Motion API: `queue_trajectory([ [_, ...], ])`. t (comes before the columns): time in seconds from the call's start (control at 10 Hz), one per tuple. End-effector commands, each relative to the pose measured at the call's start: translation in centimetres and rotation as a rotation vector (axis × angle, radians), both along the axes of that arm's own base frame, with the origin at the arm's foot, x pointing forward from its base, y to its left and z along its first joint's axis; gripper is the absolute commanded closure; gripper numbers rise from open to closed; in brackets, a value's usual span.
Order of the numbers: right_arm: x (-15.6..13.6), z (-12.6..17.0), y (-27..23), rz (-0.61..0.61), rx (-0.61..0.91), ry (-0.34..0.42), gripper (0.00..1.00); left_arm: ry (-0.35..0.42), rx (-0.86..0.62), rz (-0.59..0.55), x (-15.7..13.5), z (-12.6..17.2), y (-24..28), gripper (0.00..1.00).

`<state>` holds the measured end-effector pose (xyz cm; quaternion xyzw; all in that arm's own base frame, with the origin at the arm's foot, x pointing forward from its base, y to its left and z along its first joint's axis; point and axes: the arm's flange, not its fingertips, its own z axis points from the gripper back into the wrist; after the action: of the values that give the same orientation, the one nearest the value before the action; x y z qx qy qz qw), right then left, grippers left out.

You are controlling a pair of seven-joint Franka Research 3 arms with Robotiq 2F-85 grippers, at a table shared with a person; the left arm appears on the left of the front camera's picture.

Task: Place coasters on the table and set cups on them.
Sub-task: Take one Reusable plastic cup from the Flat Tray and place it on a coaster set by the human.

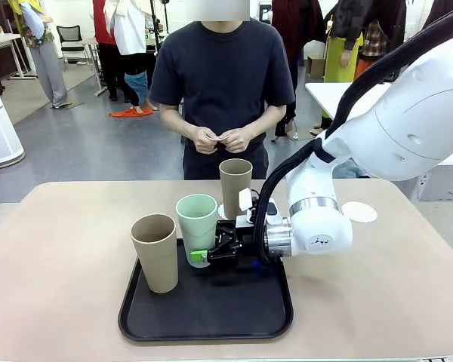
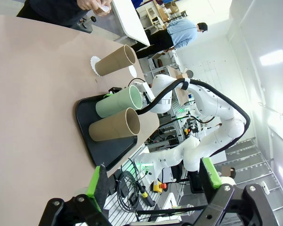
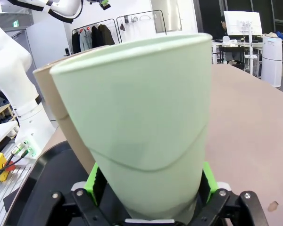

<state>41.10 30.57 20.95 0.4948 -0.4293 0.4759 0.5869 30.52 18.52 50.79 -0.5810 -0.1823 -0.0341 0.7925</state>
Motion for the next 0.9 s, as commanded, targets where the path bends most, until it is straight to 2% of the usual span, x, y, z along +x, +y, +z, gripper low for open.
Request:
queue_trajectory([
  [0.0,0.39,-0.35,1.17,0.004,0.024,0.02,0.0,-0.009,-0.014,0.002,-0.13,0.21,0.1,0.0],
  [0.2,0.14,-0.41,1.23,0.032,0.03,0.014,0.0,-0.009,-0.014,0.002,-0.13,0.21,0.1,0.0],
  [0.3,0.24,-0.37,1.25,0.031,0.028,0.016,0.6,-0.009,-0.014,0.002,-0.13,0.21,0.1,0.0],
  [0.4,0.29,-0.31,1.22,0.027,0.026,0.015,0.6,-0.009,-0.014,0.002,-0.13,0.21,0.1,0.0],
  [0.5,0.23,-0.32,1.18,0.028,0.024,0.013,1.0,-0.009,-0.014,0.002,-0.13,0.21,0.1,0.0],
  [0.6,0.24,-0.24,1.18,0.026,0.023,0.008,0.66,-0.009,-0.014,0.002,-0.13,0.21,0.1,0.0],
  [0.7,0.27,0.02,1.09,0.023,0.025,0.001,1.0,-0.009,-0.014,0.002,-0.13,0.21,0.1,0.0],
  [0.8,0.21,0.23,0.81,0.013,0.021,0.002,1.0,-0.009,-0.014,0.002,-0.13,0.21,0.1,0.0],
])
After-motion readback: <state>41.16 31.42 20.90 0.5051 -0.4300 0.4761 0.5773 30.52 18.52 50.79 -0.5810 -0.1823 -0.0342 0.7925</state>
